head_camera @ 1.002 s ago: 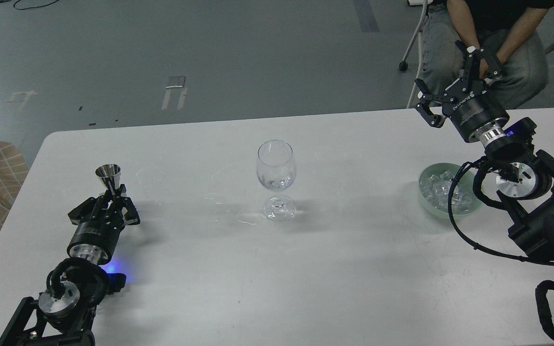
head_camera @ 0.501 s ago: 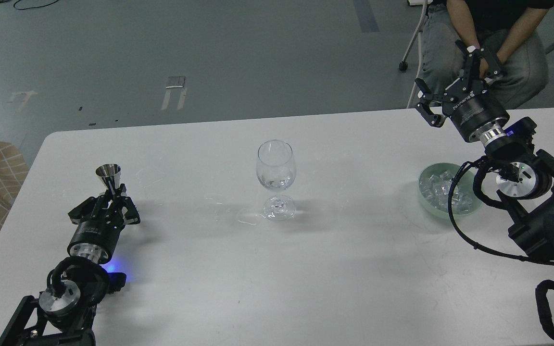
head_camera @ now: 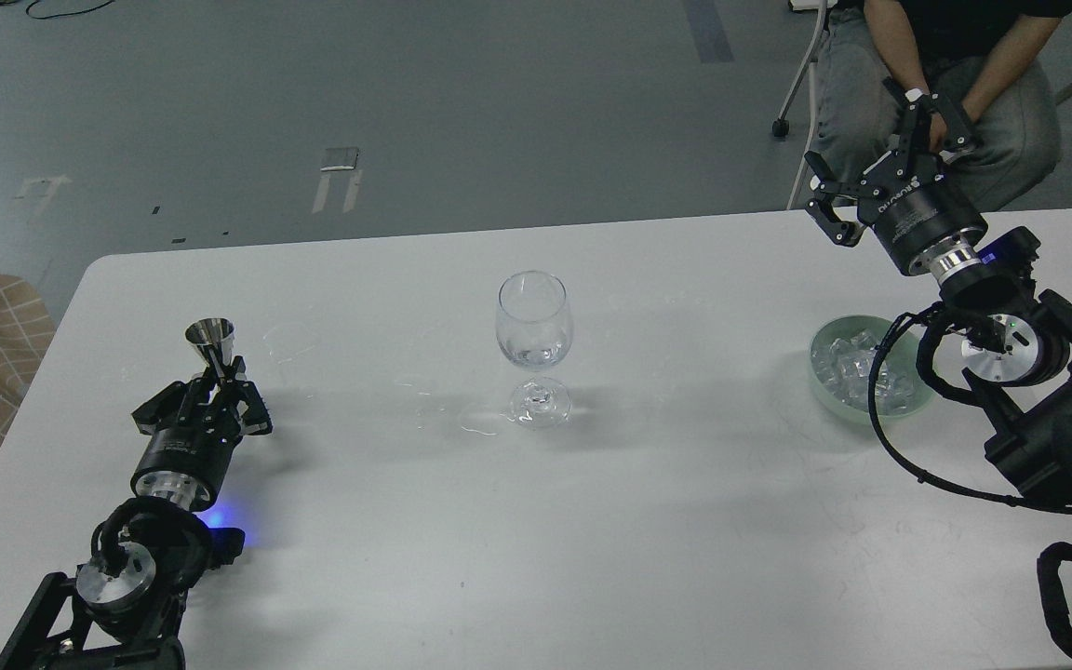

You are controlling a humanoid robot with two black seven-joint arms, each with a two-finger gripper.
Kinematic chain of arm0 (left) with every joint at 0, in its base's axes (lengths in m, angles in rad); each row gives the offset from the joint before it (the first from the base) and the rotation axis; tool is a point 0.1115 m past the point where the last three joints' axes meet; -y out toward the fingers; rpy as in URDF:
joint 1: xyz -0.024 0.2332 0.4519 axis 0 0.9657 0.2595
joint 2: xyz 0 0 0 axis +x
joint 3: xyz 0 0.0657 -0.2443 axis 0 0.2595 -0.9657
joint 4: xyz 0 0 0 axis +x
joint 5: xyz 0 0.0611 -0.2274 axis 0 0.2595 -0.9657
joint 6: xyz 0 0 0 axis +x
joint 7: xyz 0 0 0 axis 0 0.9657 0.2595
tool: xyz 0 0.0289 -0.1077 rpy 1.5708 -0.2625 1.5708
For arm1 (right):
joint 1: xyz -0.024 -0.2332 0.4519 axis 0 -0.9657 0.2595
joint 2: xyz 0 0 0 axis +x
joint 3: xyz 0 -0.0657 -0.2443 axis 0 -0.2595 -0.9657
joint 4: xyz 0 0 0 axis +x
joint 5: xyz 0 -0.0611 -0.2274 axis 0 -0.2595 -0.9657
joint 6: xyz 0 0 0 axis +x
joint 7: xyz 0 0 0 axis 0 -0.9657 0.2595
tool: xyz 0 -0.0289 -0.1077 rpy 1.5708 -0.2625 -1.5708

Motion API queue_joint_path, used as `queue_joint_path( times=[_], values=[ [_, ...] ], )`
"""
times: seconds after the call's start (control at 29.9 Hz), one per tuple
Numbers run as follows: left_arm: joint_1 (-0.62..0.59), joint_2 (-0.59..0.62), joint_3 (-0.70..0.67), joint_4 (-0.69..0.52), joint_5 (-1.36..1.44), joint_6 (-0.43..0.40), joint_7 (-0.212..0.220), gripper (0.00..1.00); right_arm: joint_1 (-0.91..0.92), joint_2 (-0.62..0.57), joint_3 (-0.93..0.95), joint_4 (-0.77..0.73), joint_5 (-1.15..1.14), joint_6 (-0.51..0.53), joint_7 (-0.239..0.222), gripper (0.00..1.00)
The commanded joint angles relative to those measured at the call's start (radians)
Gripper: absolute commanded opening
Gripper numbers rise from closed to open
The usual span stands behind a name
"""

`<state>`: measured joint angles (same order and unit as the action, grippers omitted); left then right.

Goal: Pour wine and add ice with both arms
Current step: 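Lower the metal jigger onto the table with the left gripper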

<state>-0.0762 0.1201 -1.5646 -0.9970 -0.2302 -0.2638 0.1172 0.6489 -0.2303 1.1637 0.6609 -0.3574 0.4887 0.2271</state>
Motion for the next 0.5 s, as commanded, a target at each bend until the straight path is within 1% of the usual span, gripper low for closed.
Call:
queue_joint_path(
  times=[0.0,0.47],
  values=[
    [0.000,0.000,0.000,0.000,0.000,0.000,-0.001,0.24,0.000,-0.001,0.001,0.000,0.000,0.000,0.000,1.00],
    [0.001,0.000,0.003,0.000,0.022,0.000,0.001,0.26,0.000,-0.001,0.001,0.000,0.000,0.000,0.000,1.00]
  ],
)
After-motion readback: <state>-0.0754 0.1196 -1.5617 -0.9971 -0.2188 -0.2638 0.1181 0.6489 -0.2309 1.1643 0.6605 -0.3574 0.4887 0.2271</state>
